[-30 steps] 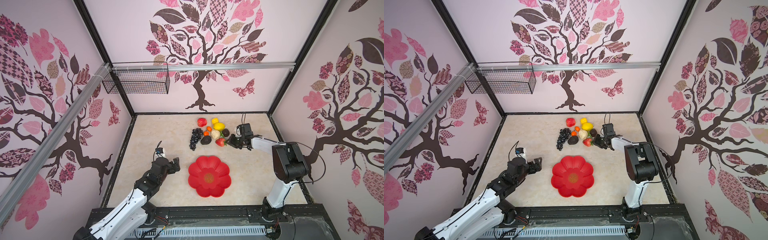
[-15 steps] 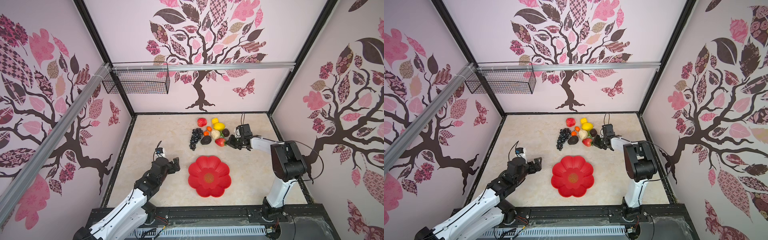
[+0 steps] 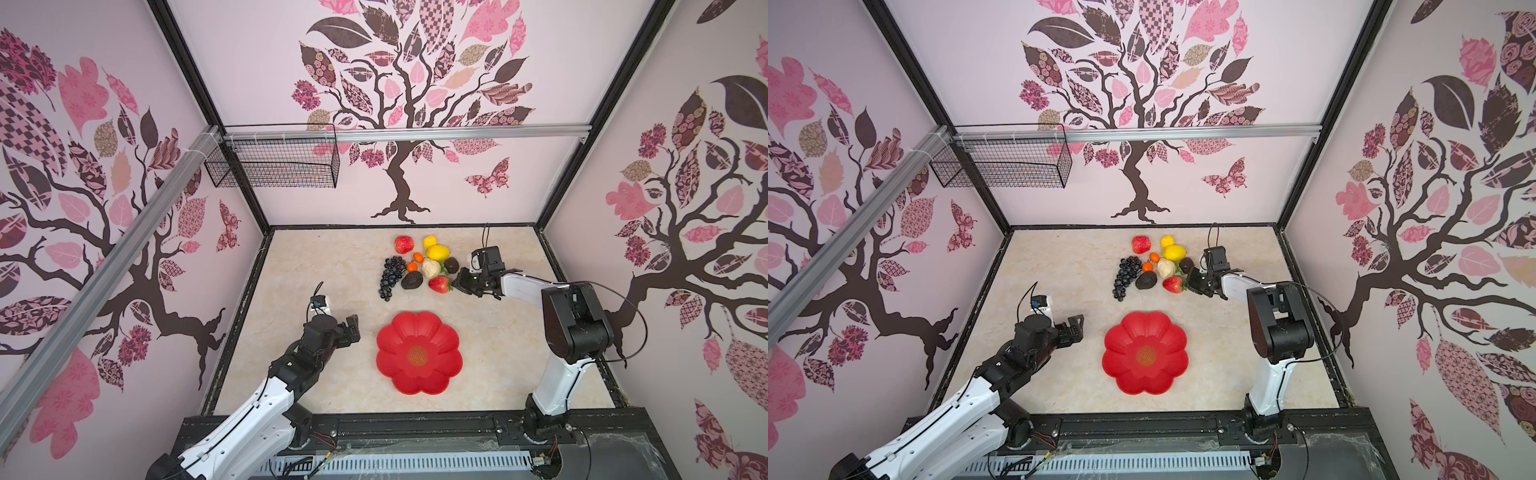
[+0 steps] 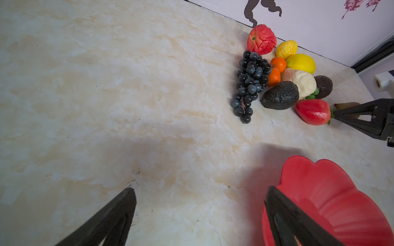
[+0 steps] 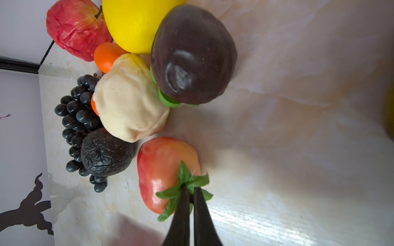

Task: Arrange fruit in a fruit bowl
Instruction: Pick up the fruit from the top-center of the table.

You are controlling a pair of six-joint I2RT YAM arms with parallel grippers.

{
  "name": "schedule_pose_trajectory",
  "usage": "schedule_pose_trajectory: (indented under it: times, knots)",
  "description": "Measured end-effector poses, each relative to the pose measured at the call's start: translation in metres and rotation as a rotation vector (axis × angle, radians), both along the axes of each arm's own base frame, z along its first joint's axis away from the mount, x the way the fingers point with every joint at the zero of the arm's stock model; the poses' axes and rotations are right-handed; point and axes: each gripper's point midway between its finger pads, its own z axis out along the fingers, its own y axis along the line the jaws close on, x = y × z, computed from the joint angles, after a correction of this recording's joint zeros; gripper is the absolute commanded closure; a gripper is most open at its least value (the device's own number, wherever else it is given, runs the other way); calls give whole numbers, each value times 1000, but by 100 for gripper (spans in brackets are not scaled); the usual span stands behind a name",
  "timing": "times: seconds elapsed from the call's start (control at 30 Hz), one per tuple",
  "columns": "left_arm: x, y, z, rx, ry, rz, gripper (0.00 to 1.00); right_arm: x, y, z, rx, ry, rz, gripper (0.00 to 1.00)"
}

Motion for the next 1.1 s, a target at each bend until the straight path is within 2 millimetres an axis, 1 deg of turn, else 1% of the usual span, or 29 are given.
schedule_pose_trajectory:
  times: [0.17,0.27,0.37,0.4,0.53,0.57,0.63,0.7,0.83,0.97,1.03,1.1]
  knots:
    - [0,0,0,1,1,0,2,-4,2,-1,-26,-2,21,100]
    - [0,0,-1,3,1,3,2,-8,8,9,-38,-24,48,100]
    - [1,1,0,3,-1,5,2,-20,20,36,-49,-75,103,100]
    - [1,1,0,3,-2,5,2,-24,25,48,-53,-98,123,100]
    - [1,1,-2,6,3,6,2,-43,37,91,-63,-182,184,100]
    - [1,0,-2,7,5,6,2,-48,38,99,-66,-194,196,100]
    - [2,0,-3,9,7,6,2,-60,42,112,-72,-211,222,100]
    - [2,0,-4,11,11,6,2,-75,43,122,-93,-216,248,100]
    - [2,0,-5,12,12,6,2,-114,53,133,-137,-203,333,100]
    - [2,0,-6,14,14,7,2,-150,61,138,-169,-176,407,100]
    - [2,0,-6,16,16,8,2,-168,66,136,-176,-145,448,100]
    - [3,1,-7,17,17,9,2,-180,67,130,-180,-103,476,100]
